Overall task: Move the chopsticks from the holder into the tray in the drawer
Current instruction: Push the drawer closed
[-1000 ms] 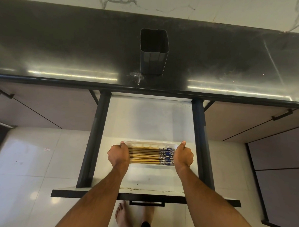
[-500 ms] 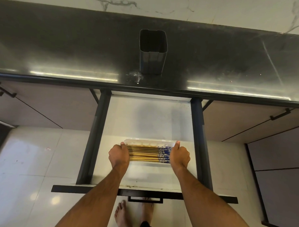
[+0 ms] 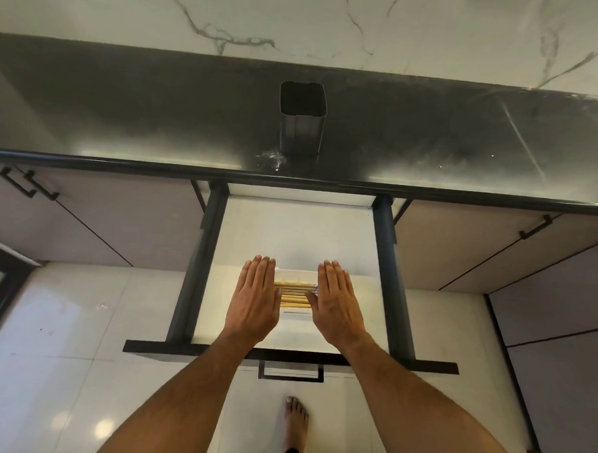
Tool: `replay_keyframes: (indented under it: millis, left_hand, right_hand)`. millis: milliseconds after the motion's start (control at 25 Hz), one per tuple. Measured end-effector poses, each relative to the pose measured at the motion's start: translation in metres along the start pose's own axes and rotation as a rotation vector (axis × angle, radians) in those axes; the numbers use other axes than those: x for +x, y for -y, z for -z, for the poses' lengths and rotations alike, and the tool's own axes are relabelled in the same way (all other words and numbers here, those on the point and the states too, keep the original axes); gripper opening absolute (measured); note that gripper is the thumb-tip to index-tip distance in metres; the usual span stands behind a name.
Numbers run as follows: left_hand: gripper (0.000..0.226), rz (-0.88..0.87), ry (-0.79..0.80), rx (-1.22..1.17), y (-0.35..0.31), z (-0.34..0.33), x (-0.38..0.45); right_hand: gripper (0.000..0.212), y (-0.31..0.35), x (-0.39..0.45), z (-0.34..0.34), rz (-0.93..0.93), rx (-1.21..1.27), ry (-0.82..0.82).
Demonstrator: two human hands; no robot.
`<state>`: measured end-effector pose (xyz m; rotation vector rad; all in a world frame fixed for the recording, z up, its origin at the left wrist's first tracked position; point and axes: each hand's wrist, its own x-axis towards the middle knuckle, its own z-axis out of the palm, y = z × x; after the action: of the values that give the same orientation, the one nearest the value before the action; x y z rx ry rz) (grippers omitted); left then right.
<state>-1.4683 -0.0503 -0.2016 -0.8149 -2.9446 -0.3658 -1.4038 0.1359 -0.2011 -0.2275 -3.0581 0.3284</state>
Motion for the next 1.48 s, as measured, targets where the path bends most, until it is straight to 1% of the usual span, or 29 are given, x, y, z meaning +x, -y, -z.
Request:
replay_keyframes:
  millis: [160,280,360,480,600,720,800,880,960,1080,1160,1200,1280,1400,1480]
  left_hand:
    - [0.057,-0.066,-0.057,-0.034,0.000,0.016,-0.036]
    - [0.056,-0.082,-0.086,-0.044,0.000,0.025,-0.080]
    - [0.055,-0.094,-0.089,-0.063,-0.002,0.027,-0.111]
    - [0.053,-0.156,-0.096,-0.079,-0.010,0.025,-0.147]
    - [0.052,-0.212,-0.070,-0.079,-0.017,0.016,-0.170]
    - [0.047,-0.244,-0.029,-0.074,-0.023,-0.004,-0.188]
    - [0.046,-0.286,-0.001,-0.044,-0.024,-0.019,-0.196]
    - [0.047,-0.288,0.030,-0.031,-0.026,-0.028,-0.196]
    - [0.048,-0.252,0.067,-0.038,-0.027,-0.037,-0.191]
    - [0.051,-0.218,0.169,0.000,-0.025,-0.046,-0.177]
    - [0.047,-0.203,0.256,-0.008,-0.023,-0.050,-0.168]
    - [0.047,-0.199,0.291,-0.014,-0.022,-0.051,-0.165]
    - [0.053,-0.186,0.350,0.013,-0.023,-0.053,-0.160]
    - [0.064,-0.121,0.343,0.016,-0.030,-0.052,-0.154]
    - [0.063,-0.078,0.301,-0.008,-0.035,-0.052,-0.146]
  right_hand:
    - [0.066,0.021,-0.036,0.012,-0.001,-0.008,-0.050]
    - [0.063,0.040,-0.073,0.017,0.022,-0.015,-0.090]
    - [0.062,0.052,-0.101,0.018,0.027,-0.026,-0.093]
    - [0.060,0.060,-0.138,0.015,0.031,-0.049,-0.075]
    - [0.059,0.060,-0.170,0.003,0.068,-0.071,-0.053]
    - [0.057,0.058,-0.190,-0.016,0.092,-0.041,-0.041]
    - [0.052,0.057,-0.194,-0.026,0.117,-0.024,-0.060]
    - [0.044,0.056,-0.192,-0.035,0.166,-0.015,-0.066]
    - [0.038,0.053,-0.190,-0.045,0.166,-0.020,-0.028]
    - [0.045,0.048,-0.182,-0.054,0.085,-0.079,0.142]
    - [0.052,0.045,-0.173,-0.057,0.067,-0.125,0.251]
    - [0.053,0.044,-0.167,-0.058,0.069,-0.137,0.279]
    - [0.048,0.043,-0.152,-0.058,0.058,-0.156,0.331]
    - [0.042,0.042,-0.132,-0.060,0.042,-0.186,0.413]
    - [0.042,0.039,-0.126,-0.065,0.038,-0.161,0.406]
